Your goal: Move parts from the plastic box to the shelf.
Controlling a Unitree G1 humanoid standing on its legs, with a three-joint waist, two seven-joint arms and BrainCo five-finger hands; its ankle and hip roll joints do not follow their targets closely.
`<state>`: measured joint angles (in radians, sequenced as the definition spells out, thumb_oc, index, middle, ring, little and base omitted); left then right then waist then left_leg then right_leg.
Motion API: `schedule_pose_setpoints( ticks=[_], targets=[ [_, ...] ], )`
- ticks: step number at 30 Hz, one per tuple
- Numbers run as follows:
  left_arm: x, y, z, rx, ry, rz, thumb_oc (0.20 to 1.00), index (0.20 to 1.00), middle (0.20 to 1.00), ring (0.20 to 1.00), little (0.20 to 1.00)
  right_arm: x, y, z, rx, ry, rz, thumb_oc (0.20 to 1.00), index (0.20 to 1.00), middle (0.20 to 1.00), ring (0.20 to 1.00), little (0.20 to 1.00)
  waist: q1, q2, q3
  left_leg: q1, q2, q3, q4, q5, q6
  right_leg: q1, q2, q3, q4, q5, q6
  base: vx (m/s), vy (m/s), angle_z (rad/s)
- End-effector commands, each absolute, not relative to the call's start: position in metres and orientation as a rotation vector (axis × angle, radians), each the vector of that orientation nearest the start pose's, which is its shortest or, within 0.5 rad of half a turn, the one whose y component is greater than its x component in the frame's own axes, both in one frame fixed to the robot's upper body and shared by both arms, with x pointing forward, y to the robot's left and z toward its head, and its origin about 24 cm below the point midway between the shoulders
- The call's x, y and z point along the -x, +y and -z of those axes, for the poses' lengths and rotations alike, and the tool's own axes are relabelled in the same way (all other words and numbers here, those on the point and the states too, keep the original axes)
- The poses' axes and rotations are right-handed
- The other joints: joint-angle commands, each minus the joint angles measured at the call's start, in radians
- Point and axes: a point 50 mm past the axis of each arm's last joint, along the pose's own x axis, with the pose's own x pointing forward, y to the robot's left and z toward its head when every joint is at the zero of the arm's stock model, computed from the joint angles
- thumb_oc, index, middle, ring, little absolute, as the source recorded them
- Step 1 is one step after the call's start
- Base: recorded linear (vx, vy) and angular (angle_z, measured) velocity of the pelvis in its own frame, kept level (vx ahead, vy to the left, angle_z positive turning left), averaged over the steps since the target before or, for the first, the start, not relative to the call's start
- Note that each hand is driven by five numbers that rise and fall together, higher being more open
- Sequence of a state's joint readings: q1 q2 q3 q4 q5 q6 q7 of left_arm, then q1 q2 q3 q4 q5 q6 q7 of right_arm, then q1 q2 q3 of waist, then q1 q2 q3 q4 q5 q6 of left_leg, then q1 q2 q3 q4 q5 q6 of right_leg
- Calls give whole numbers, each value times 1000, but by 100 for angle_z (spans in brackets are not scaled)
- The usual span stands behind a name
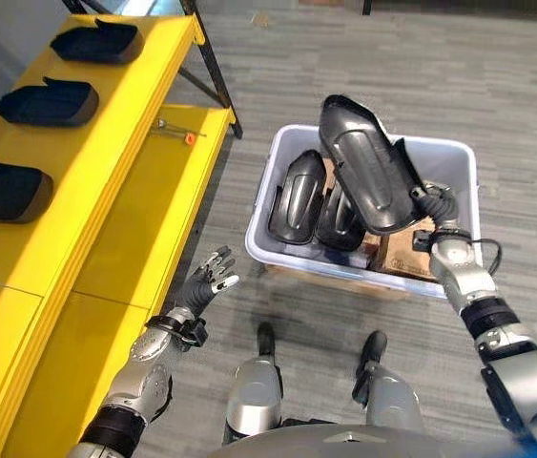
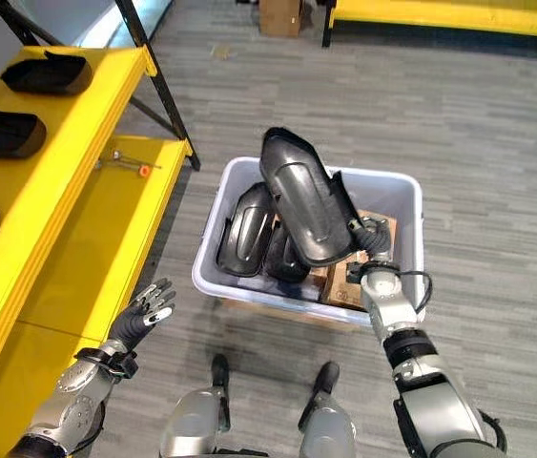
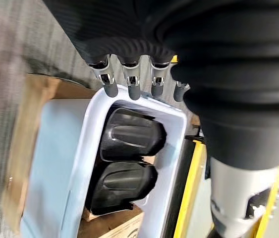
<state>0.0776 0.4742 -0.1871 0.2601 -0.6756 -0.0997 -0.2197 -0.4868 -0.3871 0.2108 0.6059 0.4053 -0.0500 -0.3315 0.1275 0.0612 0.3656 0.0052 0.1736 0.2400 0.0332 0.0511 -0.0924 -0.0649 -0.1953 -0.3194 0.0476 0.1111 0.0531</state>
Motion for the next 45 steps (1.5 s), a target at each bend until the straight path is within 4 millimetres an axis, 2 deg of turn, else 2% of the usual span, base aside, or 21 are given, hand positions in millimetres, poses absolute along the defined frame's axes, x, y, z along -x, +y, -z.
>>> schedule_pose_setpoints(
  ticks=[1,4,7,9,12,29,38,41,45],
  targets=[
    [-219,214,9,194,216,206,1000,1000,1000,1000,1000,-342,-218,-80,-4,-20,244,200,200,200,200,200,19,5,-26,-37,21,-36,19,18,1,49,-37,2,141,-156,41,88,51,1],
    [-213,216,14,188,243,193,1000,1000,1000,1000,1000,-337,-209,-69,-82,7,182,200,200,200,200,200,22,1,-59,-8,20,-35,6,20,2,84,-34,-4,123,-155,43,86,50,2],
    [-212,217,14,187,246,192,1000,1000,1000,1000,1000,-336,-208,-67,-85,9,176,200,200,200,200,200,22,0,-63,-5,20,-35,4,20,2,90,-34,-5,119,-154,43,24,18,1],
    [-204,219,20,174,267,174,1000,1000,1000,1000,1000,-329,-195,-62,-124,20,121,200,200,200,200,200,29,-6,-91,18,17,-36,-10,20,4,118,-36,-10,97,-147,48,64,54,2],
    [-200,220,21,168,275,169,1000,1000,1000,1000,1000,-326,-189,-58,-131,25,105,200,200,200,200,200,35,-9,-106,30,16,-36,-21,20,5,138,-38,-19,80,-142,52,16,15,2],
    [-194,220,24,161,295,177,1000,1000,1000,1000,1000,-326,-178,-64,-133,-2,65,200,200,200,200,200,53,-16,-130,47,16,-39,-35,19,4,173,-38,-34,52,-137,57,1,3,2],
    [-191,219,24,157,289,165,1000,1000,1000,1000,1000,-324,-153,-74,-161,-24,-91,200,200,200,200,200,56,-20,-135,47,17,-38,-33,21,0,182,-43,-39,44,-135,58,-12,53,1],
    [-192,218,24,140,288,167,1000,1000,1000,1000,1000,-318,-136,-73,-190,-14,-161,200,200,200,200,200,58,-25,-146,52,3,-25,-35,17,8,189,-58,-51,35,-123,71,-74,229,6],
    [-195,219,23,95,292,185,1000,1000,1000,1000,1000,-316,-123,-73,-229,-26,-179,200,200,200,200,200,65,-30,-157,58,-45,-5,-35,-4,45,184,-86,-74,48,-102,99,-110,245,8]
  ],
)
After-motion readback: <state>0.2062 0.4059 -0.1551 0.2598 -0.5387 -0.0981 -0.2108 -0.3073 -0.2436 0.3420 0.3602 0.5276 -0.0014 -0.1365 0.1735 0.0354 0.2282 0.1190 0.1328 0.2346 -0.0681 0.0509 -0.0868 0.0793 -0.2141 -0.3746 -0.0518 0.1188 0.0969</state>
